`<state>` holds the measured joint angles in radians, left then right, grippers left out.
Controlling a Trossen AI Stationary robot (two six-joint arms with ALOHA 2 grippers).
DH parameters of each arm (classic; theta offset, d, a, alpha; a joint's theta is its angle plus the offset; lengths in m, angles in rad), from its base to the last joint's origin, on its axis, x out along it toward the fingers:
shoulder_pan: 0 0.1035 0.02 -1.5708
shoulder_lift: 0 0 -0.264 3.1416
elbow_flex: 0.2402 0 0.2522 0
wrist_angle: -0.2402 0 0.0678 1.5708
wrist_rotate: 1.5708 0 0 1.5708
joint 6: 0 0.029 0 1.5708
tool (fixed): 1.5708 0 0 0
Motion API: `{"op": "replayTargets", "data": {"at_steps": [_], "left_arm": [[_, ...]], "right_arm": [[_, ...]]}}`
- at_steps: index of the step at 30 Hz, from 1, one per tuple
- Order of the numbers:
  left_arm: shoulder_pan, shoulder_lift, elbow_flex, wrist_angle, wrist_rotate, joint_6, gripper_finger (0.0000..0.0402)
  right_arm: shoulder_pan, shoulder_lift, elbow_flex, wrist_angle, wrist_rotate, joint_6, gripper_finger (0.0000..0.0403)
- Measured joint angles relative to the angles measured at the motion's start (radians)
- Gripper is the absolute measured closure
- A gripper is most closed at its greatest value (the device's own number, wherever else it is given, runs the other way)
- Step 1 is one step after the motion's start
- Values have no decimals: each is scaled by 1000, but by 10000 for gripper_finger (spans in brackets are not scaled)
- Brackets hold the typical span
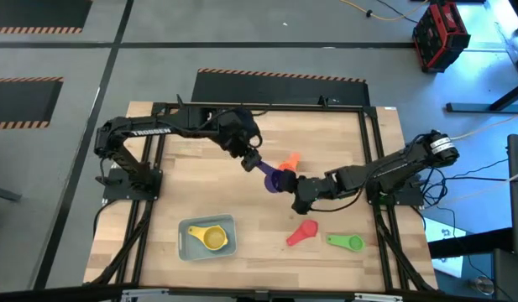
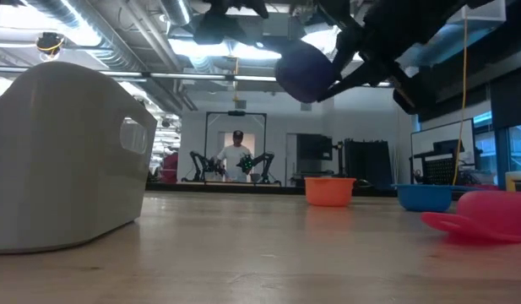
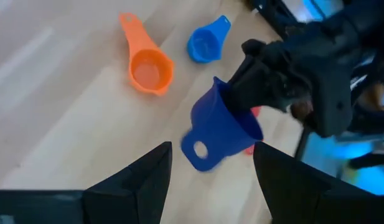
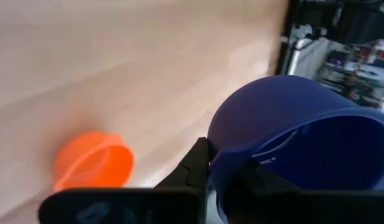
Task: Nest measuring cups in basket
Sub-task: Stack the violet measuring cup on top of the yellow measuring cup in the gray bin
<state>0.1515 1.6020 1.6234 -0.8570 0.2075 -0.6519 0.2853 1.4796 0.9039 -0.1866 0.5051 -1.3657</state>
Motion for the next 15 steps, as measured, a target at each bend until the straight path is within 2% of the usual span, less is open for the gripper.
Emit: {"op": "replayTargets", "data": {"at_steps": [7,15], "left_arm": [[13,0,0,-8,79,-102,182],[-20,17,-1,-3,97,-131,182]], "right_arm": [[15,7,0,35,60,-58,368],[15,6,0,118,115,-97,375]]}}
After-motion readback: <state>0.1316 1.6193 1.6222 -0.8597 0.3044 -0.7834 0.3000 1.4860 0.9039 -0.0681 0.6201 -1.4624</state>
